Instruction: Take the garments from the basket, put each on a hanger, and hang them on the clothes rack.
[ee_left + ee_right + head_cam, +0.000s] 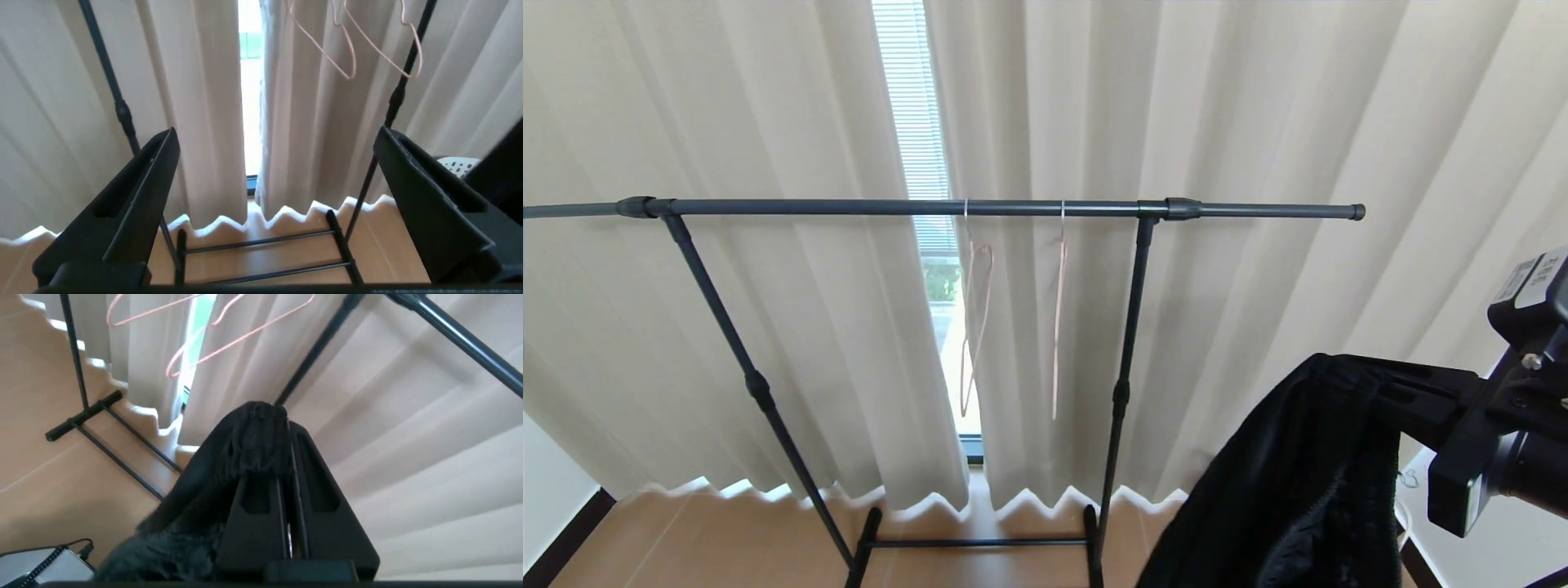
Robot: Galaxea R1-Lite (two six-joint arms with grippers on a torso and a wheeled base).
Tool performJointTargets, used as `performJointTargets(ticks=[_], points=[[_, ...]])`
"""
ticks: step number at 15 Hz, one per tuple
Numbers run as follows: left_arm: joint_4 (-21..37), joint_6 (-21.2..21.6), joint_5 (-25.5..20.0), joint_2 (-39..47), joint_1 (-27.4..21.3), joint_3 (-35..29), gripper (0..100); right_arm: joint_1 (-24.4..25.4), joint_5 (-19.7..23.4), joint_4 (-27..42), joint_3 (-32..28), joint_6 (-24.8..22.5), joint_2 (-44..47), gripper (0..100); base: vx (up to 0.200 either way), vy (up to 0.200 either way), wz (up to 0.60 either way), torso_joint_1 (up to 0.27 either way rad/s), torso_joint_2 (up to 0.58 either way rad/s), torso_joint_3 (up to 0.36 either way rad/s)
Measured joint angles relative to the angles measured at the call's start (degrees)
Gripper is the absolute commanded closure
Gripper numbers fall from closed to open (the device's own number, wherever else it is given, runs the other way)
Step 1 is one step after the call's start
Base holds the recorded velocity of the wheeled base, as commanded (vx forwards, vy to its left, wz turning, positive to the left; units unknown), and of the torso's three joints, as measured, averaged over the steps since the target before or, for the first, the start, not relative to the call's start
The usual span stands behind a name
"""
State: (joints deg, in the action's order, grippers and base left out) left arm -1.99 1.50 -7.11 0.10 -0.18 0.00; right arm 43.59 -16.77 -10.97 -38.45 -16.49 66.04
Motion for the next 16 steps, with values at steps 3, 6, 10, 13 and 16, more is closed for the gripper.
performJointTargets(ticks=[3,6,10,13,16], points=[[0.0,0.0,0.0,0.0,0.0,0.0,0,0.0,0.0,0.0,0.0,0.0,0.0,100,0.0,0.2,0.0,0.001,0.01,0.004],[0.0,0.0,0.0,0.0,0.0,0.0,0,0.0,0.0,0.0,0.0,0.0,0.1,100,0.0,0.2,0.0,0.004,0.0,0.001],[0.0,-0.1,0.0,0.0,-0.1,0.0,0,0.0,0.0,0.0,0.0,0.0,0.2,100,-0.15,0.05,0.0,0.002,0.0,0.005],[0.0,-0.1,0.1,0.0,0.0,0.0,0,0.0,0.0,0.0,0.0,0.0,0.4,100,-0.2,0.0,0.0,0.005,0.0,0.001],[0.0,-0.3,0.2,0.0,0.0,0.0,0,0.0,0.0,0.1,0.1,0.0,0.2,100,0.0,0.0,0.0,0.0,0.0,0.0]])
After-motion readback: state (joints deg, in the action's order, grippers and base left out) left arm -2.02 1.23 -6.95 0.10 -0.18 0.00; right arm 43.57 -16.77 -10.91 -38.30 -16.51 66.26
